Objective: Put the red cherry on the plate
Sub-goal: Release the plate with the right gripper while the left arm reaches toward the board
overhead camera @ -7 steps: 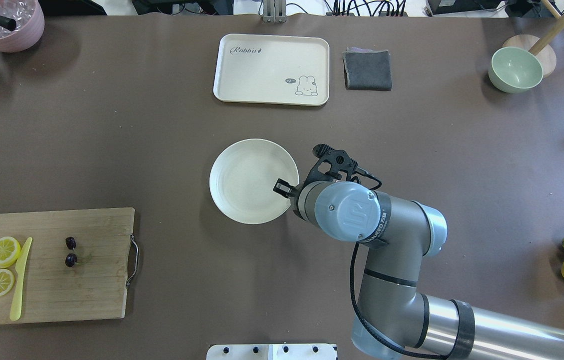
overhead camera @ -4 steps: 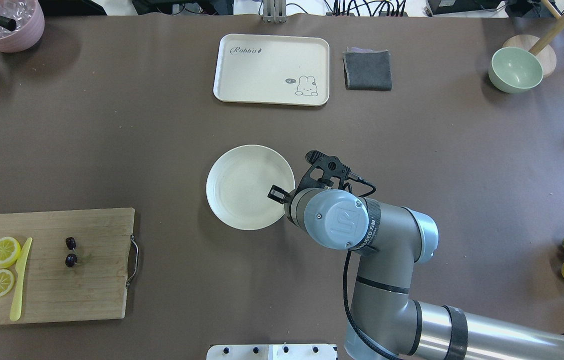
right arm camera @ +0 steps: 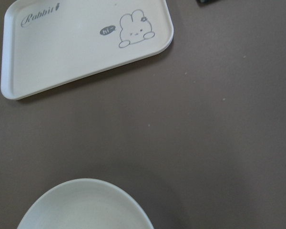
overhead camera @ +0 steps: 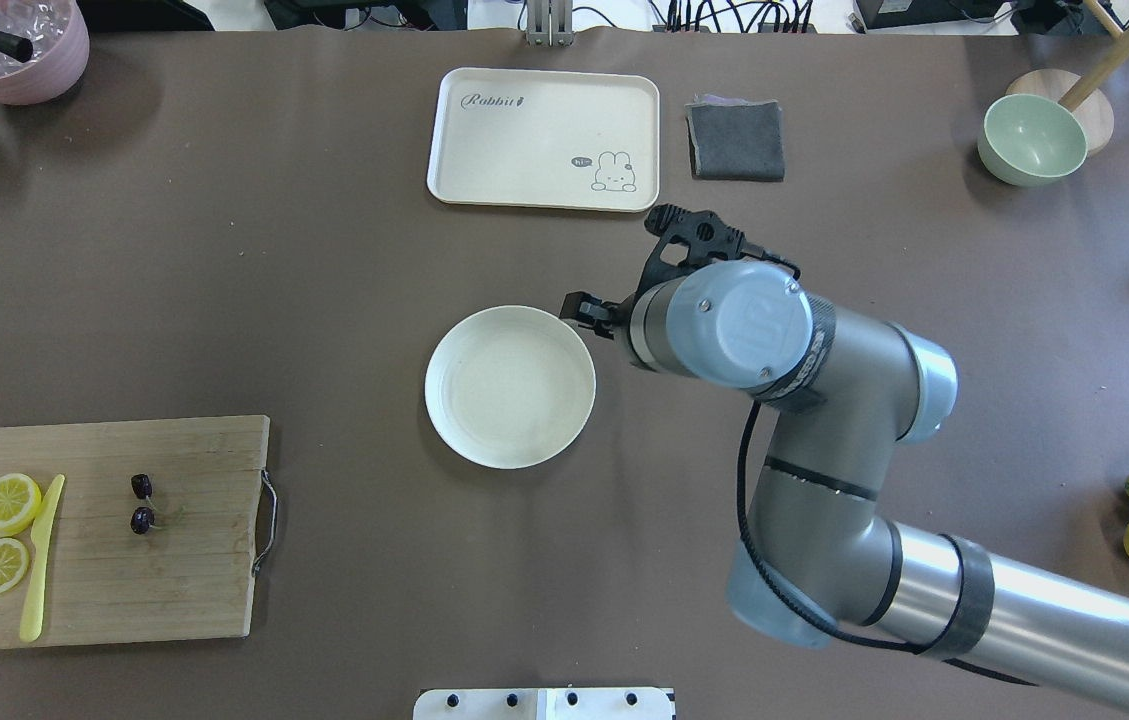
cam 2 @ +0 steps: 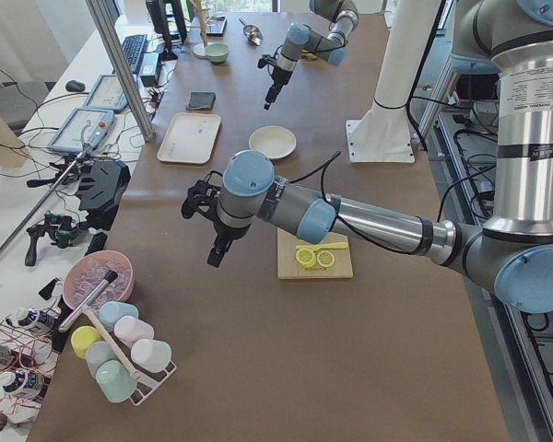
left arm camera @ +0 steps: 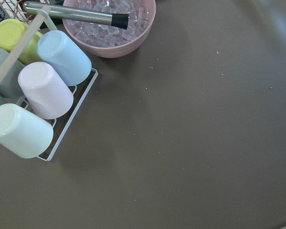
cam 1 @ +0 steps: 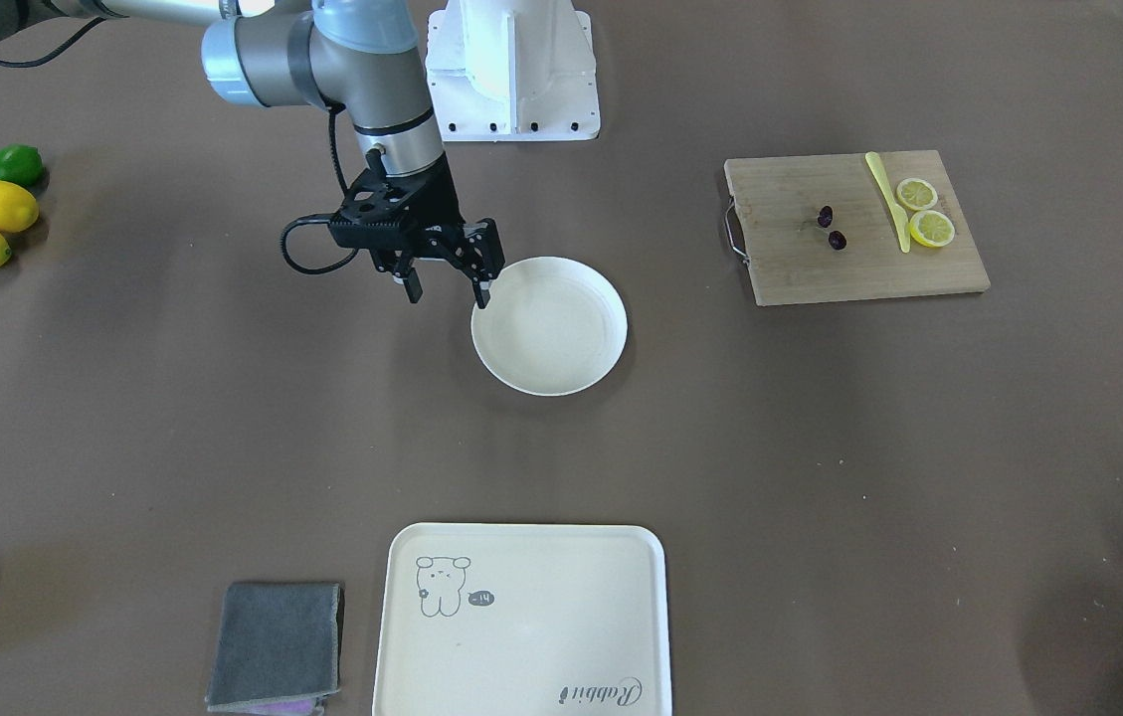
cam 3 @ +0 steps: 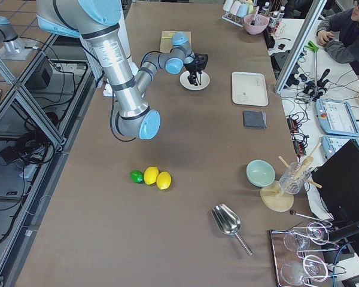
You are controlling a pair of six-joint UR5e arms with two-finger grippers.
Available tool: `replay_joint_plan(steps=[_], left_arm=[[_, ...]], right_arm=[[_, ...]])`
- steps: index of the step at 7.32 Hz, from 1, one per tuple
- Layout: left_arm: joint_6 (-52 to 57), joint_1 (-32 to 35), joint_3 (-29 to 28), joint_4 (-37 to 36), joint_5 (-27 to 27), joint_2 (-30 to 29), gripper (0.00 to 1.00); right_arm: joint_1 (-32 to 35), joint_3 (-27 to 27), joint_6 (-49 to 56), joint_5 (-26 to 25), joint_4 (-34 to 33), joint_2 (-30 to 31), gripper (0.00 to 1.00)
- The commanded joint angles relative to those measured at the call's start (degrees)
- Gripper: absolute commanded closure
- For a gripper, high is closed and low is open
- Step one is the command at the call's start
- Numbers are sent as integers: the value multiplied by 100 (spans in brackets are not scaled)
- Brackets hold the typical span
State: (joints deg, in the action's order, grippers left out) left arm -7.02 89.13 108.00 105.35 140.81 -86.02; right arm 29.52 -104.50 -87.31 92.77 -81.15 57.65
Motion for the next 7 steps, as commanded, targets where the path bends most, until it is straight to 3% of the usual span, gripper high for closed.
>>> replay_joint_plan(steps=[1,2,4,6,7], left_arm=[[-2109,-928,222,1298,43,348,1],[-2562,-1472,405,1391,-279,366,2],[-3853,-2921,748,1401,-1664,454,2],[-4979,-4126,749,1401,-2677,332,2],[-5271,-4462,740,1401,-2812,262,2]], right_arm=[[849,-490,1149,767,-173,577,0],[1227,-770,1442,1100,-147,1042,0],[2106,-861,2476,1987,-129,1554,0],[3028,-870,3707,2700,-111,2194,0],[3337,-853,4391,2851,-94,2563,0]])
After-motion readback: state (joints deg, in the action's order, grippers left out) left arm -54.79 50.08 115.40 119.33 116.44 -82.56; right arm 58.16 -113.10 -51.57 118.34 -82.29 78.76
